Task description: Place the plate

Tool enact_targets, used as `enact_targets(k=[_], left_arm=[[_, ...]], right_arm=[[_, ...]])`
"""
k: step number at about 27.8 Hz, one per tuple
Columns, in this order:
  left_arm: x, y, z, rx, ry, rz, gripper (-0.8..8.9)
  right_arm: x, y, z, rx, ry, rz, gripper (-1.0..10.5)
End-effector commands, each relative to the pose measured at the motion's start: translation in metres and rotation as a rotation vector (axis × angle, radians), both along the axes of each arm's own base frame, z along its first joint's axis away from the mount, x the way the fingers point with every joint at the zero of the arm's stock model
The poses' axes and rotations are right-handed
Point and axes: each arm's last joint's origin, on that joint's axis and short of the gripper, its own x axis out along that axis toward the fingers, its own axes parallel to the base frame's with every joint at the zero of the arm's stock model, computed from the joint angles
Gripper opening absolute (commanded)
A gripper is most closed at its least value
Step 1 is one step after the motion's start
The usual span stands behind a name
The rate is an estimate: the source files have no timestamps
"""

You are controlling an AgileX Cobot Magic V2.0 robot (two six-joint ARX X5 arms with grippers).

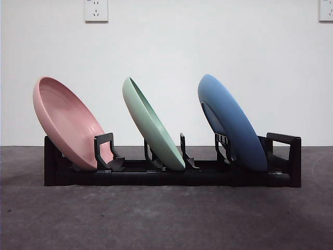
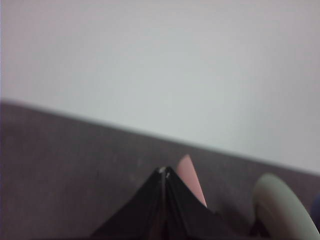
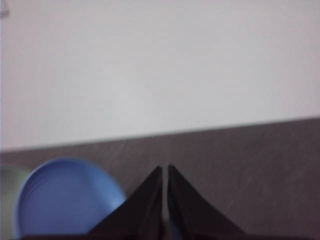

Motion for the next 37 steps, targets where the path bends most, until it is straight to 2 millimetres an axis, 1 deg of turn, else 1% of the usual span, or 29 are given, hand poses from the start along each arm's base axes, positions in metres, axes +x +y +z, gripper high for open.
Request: enact_targets(k=[1, 5, 8, 11, 14, 17, 21, 22, 23, 24, 25, 26, 28, 30, 33, 35, 37], left_arm=[[0.003, -0.001, 0.024, -0.013, 0.072, -0.033, 0.11], [0.011, -0.003, 0.053, 0.010, 0.201, -0.100, 0.12], [0.018, -0.005, 0.068, 0.054, 0.284, -0.129, 0.13], [0.024, -0.007, 0.077, 0.097, 0.371, -0.161, 0.13], [0.031, -0.012, 0.082, 0.138, 0.498, -0.206, 0.13], [0.040, -0.016, 0.082, 0.170, 0.618, -0.248, 0.14], [0.052, -0.023, 0.078, 0.213, 0.750, -0.307, 0.16], [0.056, -0.025, 0.076, 0.223, 0.774, -0.320, 0.34], [0.060, -0.027, 0.074, 0.225, 0.785, -0.326, 0.77], [0.063, -0.028, 0.073, 0.226, 0.791, -0.328, 1.61], [0.065, -0.028, 0.072, 0.226, 0.794, -0.329, 2.45], [0.066, -0.028, 0.072, 0.226, 0.794, -0.329, 3.09], [0.066, -0.028, 0.072, 0.224, 0.789, -0.328, 3.12], [0.066, -0.028, 0.073, 0.223, 0.783, -0.327, 3.12], [0.067, -0.028, 0.073, 0.223, 0.772, -0.326, 3.12], [0.068, -0.029, 0.074, 0.209, 0.760, -0.319, 3.12], [0.069, -0.029, 0.075, 0.191, 0.760, -0.311, 3.12]], right_arm=[[0.007, 0.002, 0.017, -0.002, 0.087, 0.052, 0.2], [0.023, 0.004, 0.038, -0.019, 0.247, 0.140, 0.2], [0.033, 0.008, 0.051, -0.026, 0.316, 0.209, 0.2], [0.040, 0.013, 0.061, -0.025, 0.385, 0.259, 0.2], [0.047, 0.021, 0.066, -0.031, 0.500, 0.308, 0.2], [0.056, 0.030, 0.064, -0.056, 0.587, 0.356, 0.2], [0.066, 0.040, 0.058, -0.084, 0.655, 0.410, 0.2], [0.069, 0.044, 0.056, -0.091, 0.673, 0.425, 0.2], [0.072, 0.046, 0.053, -0.103, 0.687, 0.434, 0.3], [0.075, 0.048, 0.050, -0.112, 0.703, 0.443, 1.0], [0.078, 0.050, 0.048, -0.114, 0.717, 0.442, 2.0], [0.080, 0.050, 0.046, -0.113, 0.731, 0.443, 2.6], [0.080, 0.050, 0.046, -0.109, 0.756, 0.440, 2.7], [0.082, 0.051, 0.054, -0.090, 0.788, 0.436, 2.7], [0.095, 0.056, 0.077, -0.098, 0.860, 0.446, 2.7], [0.109, 0.066, 0.093, -0.118, 0.910, 0.470, 2.7], [0.127, 0.078, 0.103, -0.137, 0.934, 0.493, 2.7]])
